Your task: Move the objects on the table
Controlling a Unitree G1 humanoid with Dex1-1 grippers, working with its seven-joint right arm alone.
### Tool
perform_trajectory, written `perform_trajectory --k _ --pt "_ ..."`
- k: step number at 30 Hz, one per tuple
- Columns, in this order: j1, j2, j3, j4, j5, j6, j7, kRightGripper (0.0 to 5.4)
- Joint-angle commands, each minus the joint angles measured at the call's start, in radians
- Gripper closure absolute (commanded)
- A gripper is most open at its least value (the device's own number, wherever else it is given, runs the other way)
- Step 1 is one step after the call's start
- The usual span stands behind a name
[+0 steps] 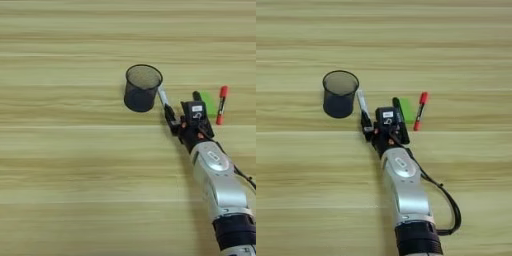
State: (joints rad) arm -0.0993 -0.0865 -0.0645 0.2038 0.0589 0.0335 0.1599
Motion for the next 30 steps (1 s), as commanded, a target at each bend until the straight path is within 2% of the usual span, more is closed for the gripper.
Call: perform_trajectory --k 1,16,23,30 --pt "-0.064 -0.015 -0.004 -0.014 -0.002 -0.034 -0.003 2.49" --pt "-0.072 -0.015 -0.005 0.019 0.001 -0.042 0.002 1.02" --pt "-0.077 -0.011 -0.012 0.044 0.013 -0.040 0.006 0.11" --pt "-0.087 -0.012 -0.016 0.076 0.015 -0.048 0.010 0.03"
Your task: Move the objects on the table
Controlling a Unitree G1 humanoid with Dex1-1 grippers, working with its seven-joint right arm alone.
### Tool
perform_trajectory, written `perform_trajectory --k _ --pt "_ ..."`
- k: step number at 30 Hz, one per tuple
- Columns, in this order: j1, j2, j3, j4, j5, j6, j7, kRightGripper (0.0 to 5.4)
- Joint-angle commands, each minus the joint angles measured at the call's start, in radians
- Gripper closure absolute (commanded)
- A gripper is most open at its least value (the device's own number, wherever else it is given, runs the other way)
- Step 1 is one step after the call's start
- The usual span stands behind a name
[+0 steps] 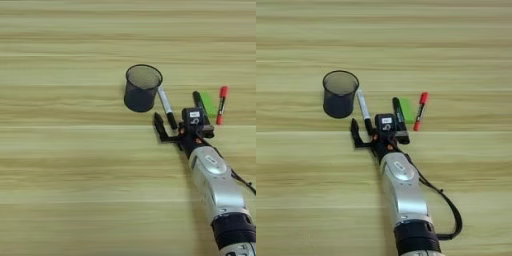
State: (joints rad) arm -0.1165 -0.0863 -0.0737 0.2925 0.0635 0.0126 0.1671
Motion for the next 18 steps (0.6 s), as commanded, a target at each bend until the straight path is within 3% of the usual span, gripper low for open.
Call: perform_trajectory --k 1,18 --pt "-0.071 -0.012 -0.008 -0.006 0.010 -0.030 0.003 0.03" --pt "-0.090 -0.016 -0.020 0.085 0.019 -0.026 0.022 0.18"
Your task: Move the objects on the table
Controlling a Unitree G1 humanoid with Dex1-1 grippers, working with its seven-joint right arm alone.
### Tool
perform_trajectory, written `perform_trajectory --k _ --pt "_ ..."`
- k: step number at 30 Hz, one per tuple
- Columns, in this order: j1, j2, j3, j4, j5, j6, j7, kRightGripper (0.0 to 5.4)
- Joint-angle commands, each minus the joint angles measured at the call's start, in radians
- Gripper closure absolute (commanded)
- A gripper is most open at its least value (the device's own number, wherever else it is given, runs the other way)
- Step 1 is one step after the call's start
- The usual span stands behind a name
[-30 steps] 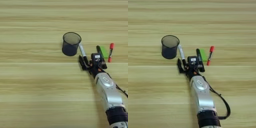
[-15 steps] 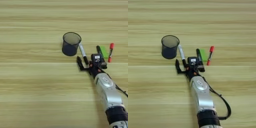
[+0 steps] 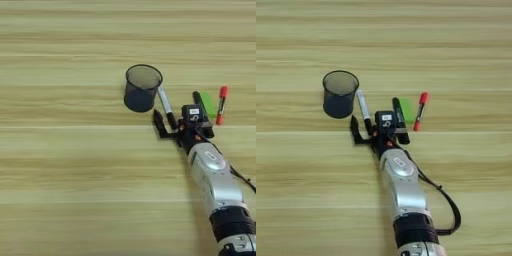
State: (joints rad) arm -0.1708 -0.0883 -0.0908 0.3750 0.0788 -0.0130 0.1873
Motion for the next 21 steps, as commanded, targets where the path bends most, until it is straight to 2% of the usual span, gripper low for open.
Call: perform_trajectory --k 1,9,19,21 --pt "-0.036 -0.015 -0.004 0.007 0.005 0.001 0.003 0.27" --pt "-0.037 -0.019 -0.005 0.027 0.009 0.010 0.007 1.44" --pt "-0.041 -0.025 -0.004 0.043 0.003 0.015 0.005 2.70" --pt "-0.041 -0.026 -0.003 0.046 0.003 0.015 0.006 2.82"
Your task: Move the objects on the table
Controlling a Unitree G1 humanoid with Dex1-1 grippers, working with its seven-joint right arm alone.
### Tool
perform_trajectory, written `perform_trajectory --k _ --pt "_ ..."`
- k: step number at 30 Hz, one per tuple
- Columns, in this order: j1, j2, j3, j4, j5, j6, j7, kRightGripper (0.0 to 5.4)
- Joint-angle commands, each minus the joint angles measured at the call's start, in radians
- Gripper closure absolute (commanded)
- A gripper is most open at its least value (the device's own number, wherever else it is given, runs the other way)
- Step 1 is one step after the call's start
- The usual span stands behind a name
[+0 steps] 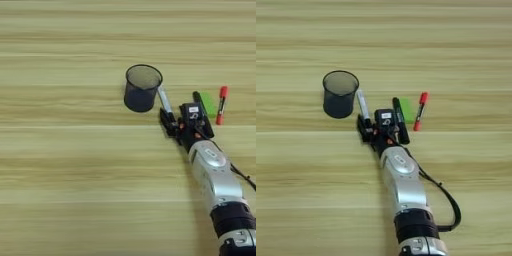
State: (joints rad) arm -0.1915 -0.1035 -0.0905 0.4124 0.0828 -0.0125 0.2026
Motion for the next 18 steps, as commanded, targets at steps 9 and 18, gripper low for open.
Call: perform_trajectory --k 9,18 --pt "-0.024 -0.011 -0.003 0.014 0.003 0.013 -0.005 3.93" --pt "-0.030 -0.014 -0.003 0.023 0.003 0.011 -0.002 4.65"
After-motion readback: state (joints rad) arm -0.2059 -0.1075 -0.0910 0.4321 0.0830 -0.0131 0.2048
